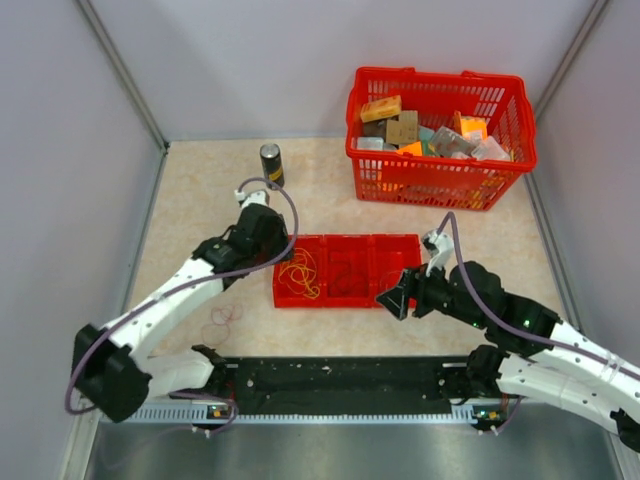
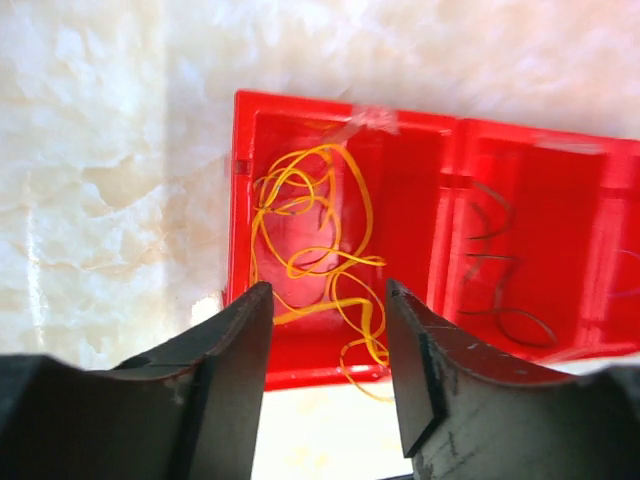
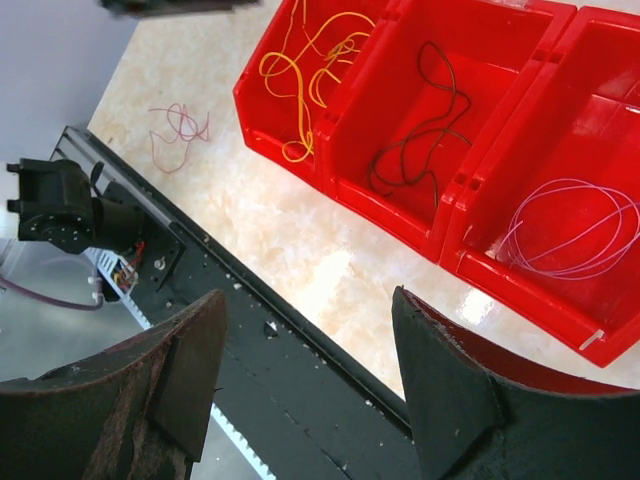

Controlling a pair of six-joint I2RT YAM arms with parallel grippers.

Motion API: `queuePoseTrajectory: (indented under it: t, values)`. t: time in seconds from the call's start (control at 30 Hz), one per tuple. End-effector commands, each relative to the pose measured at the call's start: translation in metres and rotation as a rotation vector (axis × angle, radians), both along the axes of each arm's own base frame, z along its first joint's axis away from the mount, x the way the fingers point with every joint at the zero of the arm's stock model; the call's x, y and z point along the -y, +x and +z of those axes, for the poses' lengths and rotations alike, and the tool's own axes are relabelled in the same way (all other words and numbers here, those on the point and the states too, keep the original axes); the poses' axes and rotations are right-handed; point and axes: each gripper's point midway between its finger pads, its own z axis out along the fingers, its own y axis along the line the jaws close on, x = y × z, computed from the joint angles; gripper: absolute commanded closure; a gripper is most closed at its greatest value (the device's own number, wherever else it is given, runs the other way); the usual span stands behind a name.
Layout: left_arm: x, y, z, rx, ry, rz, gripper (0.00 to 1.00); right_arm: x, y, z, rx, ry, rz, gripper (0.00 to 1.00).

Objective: Untangle the cables

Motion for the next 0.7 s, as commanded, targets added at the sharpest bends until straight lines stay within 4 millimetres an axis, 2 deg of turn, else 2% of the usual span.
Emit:
queuePoseTrajectory:
  t: [0.0,0.07,0.13,0.2,0.27,0.33,0.4,0.47,0.53,0.6,0.67]
  values:
    - [-0.022,-0.017,0.040,0.115,-0.003,-0.013,0.45,-0.005,0.007,0.007,0.016,0.005,-0.008,0.33]
    - [-0.034,-0.025,0.050,0.154,0.005,-0.010,0.39,-0.008,0.008,0.007,0.018,0.007,-0.001,0.33]
    - [-0.052,-0.032,0.052,0.158,0.025,0.021,0.36,-0.010,0.008,0.007,0.017,0.010,0.005,0.33]
    - [-0.077,-0.038,0.041,0.126,0.062,0.086,0.32,-0.013,0.008,0.006,0.012,0.011,0.015,0.33]
    - [-0.101,-0.045,0.026,0.070,0.059,0.165,0.20,-0.016,0.008,0.007,0.010,0.012,0.024,0.33]
    - [-0.128,-0.054,0.010,-0.003,0.035,0.304,0.12,-0.017,0.007,0.007,0.010,0.012,0.028,0.33]
    - [-0.148,-0.062,0.006,-0.042,0.016,0.485,0.04,-0.017,0.008,0.006,0.009,0.009,0.027,0.33]
    - [-0.165,-0.074,-0.002,-0.092,-0.004,0.690,0.02,-0.017,0.007,0.007,0.010,0.012,0.030,0.33]
    - [-0.164,-0.086,-0.015,-0.186,-0.041,0.781,0.04,-0.017,0.007,0.008,0.009,0.015,0.031,0.33]
    - [-0.153,-0.097,-0.033,-0.311,-0.072,0.814,0.08,-0.018,0.007,0.008,0.008,0.015,0.032,0.33]
    - [-0.155,-0.110,-0.051,-0.421,-0.026,0.880,0.10,-0.017,0.007,0.009,0.009,0.019,0.032,0.33]
